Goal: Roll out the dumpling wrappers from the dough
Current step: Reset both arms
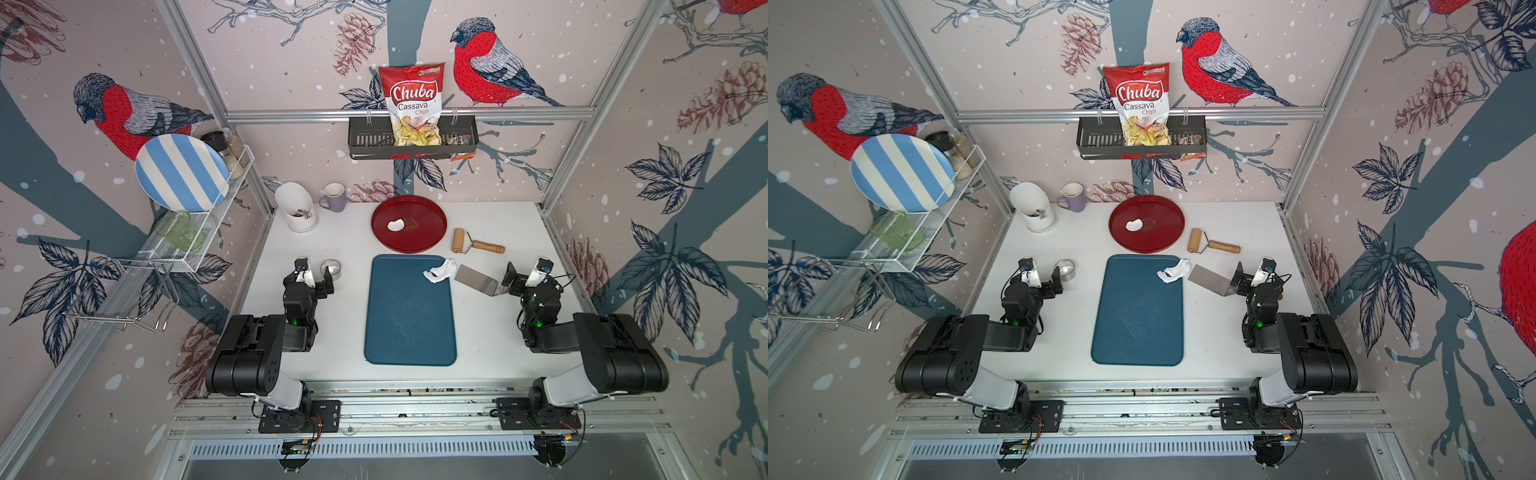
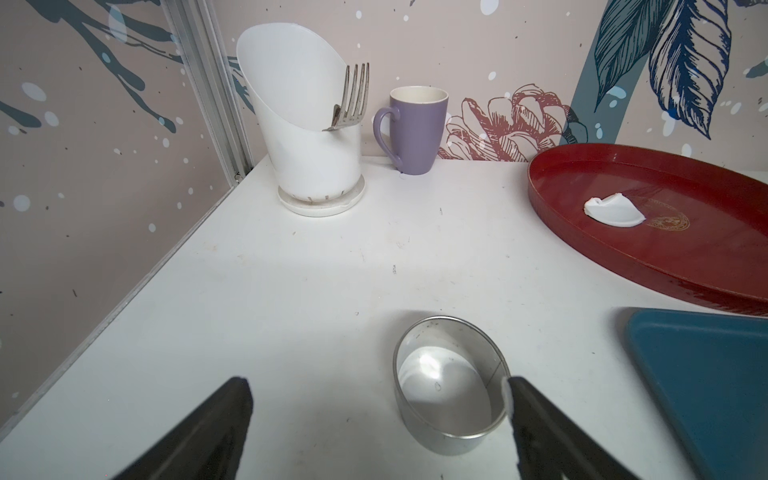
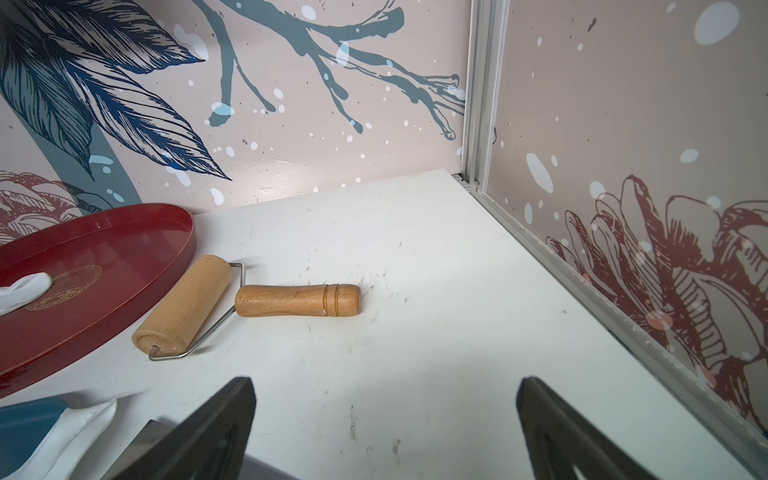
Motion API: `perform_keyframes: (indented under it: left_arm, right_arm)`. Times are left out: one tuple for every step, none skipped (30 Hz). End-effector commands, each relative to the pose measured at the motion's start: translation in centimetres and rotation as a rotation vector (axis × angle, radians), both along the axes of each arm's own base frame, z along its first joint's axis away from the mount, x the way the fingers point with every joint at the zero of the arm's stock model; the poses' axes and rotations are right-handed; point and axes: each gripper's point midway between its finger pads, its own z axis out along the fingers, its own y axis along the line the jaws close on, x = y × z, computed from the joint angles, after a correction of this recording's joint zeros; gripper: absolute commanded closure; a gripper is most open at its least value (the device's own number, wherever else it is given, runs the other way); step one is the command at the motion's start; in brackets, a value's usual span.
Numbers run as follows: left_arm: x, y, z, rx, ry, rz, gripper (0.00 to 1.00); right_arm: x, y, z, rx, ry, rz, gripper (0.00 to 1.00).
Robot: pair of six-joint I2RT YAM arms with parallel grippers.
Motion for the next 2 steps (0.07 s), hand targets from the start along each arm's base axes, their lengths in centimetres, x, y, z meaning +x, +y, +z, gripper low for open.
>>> perform_keyframes:
  left_arm:
    - [0.08, -0.10, 1.01, 0.011, -0.040, 0.002, 0.03]
    - [0.10, -0.07, 1.04, 0.012, -0.041, 0.002, 0.03]
  right_arm:
    - [0.09, -0.19, 0.43, -0.008, -0.013, -0.012, 0.00]
    - [0.09, -0.17, 0.41, -0.008, -0.012, -0.011, 0.00]
